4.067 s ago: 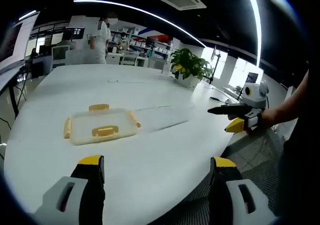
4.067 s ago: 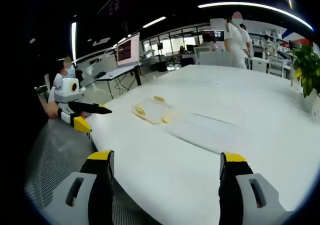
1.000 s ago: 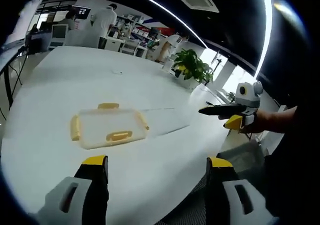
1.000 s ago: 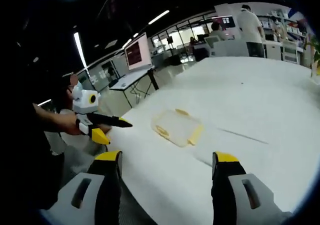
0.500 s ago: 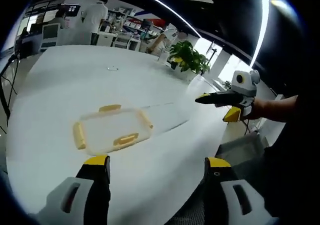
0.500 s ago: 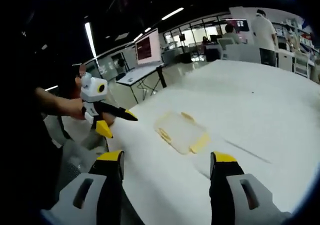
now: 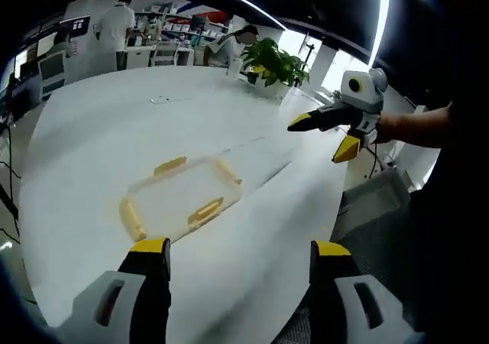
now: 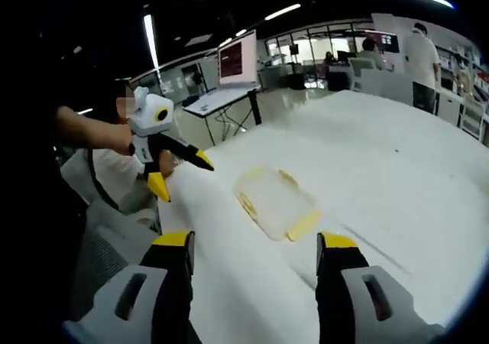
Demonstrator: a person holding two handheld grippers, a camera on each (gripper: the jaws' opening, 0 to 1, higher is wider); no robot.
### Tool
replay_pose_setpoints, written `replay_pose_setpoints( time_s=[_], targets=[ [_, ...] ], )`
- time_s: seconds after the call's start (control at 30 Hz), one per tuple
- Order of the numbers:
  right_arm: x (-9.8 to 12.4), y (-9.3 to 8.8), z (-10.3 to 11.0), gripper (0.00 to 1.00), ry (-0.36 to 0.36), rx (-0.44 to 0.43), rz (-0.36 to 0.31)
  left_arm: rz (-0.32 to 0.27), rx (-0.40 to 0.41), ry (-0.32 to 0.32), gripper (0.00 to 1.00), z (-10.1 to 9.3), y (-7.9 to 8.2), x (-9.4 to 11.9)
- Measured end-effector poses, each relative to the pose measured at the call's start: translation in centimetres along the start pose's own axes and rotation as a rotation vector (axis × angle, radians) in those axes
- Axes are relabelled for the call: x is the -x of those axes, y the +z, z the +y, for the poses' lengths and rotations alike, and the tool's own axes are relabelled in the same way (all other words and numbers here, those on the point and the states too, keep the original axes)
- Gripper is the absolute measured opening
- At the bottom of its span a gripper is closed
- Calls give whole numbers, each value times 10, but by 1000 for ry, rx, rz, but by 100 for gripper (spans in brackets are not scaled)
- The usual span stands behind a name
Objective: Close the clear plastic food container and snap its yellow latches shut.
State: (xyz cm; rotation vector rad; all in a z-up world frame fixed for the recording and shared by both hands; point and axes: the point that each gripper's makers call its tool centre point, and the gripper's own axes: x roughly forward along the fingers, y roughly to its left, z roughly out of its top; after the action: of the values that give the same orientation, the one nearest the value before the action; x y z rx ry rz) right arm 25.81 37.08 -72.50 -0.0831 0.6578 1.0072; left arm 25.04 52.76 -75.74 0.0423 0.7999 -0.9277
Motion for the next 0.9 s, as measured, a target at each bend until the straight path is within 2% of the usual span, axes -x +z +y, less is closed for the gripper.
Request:
replay_pose_setpoints(
  time_s=[0.17, 0.2, 0.27, 0.57, 0.9],
  targets=[
    [-4, 2, -3, 63, 14, 30, 16, 32, -42, 11, 68, 11, 2, -3],
    [-11, 4, -7, 63, 25, 51, 30, 34, -45, 11, 68, 12, 2, -3],
    [-12, 4, -7, 62, 27, 57, 34, 67, -81, 20, 68, 25, 2, -5],
    [-29, 4, -16, 61, 35, 98, 73, 140, -159, 20, 66, 42, -1, -13],
    [-36, 2, -22, 60, 35, 118, 100, 156, -165, -3, 63, 42, 2, -18]
  ],
)
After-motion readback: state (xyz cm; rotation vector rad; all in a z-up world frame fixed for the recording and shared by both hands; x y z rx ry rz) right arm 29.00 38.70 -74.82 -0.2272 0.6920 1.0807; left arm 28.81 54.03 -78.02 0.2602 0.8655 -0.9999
